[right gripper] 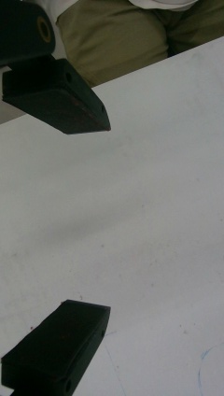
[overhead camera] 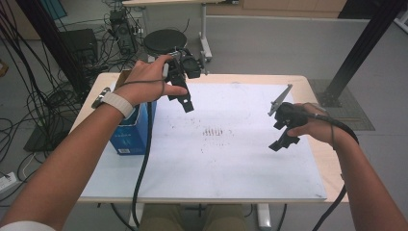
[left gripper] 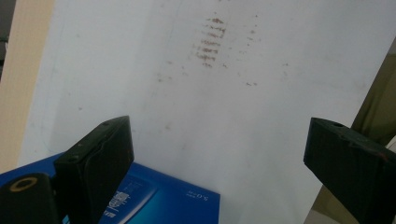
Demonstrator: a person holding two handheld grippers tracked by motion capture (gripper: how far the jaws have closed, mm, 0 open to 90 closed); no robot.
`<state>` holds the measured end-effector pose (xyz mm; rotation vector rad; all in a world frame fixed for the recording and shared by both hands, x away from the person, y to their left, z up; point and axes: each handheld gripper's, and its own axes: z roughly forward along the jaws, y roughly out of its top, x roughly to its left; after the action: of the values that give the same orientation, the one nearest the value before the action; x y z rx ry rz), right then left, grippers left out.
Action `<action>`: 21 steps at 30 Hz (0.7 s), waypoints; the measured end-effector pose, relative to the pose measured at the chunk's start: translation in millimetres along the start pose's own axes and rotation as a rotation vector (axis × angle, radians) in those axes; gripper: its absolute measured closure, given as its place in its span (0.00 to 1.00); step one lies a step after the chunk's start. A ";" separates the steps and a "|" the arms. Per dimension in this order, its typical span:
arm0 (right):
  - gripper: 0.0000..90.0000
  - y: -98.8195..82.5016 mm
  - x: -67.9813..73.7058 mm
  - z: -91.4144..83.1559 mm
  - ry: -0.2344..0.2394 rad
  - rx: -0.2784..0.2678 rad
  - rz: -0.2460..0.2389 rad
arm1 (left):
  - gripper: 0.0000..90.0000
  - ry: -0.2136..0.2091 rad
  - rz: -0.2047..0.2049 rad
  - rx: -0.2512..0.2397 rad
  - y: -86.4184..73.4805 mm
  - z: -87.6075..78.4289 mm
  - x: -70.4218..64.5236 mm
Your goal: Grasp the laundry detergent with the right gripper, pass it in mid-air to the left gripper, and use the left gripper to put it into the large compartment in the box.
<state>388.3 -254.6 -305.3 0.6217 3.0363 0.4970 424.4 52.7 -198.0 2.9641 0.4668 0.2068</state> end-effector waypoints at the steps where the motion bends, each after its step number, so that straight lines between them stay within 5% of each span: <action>1: 0.11 -0.3 0.7 -0.4 -0.001 -0.002 0.003 | 0.10 0.001 0.004 0.007 1.7 2.3 -0.9; 21: 0.11 -3.5 2.1 -1.4 -0.006 -0.006 0.002 | 0.10 -0.008 0.048 0.019 19.5 24.6 -10.4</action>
<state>384.9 -257.3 -305.0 0.6256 3.0281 0.5027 424.2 28.3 -220.4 2.9959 0.3992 0.1963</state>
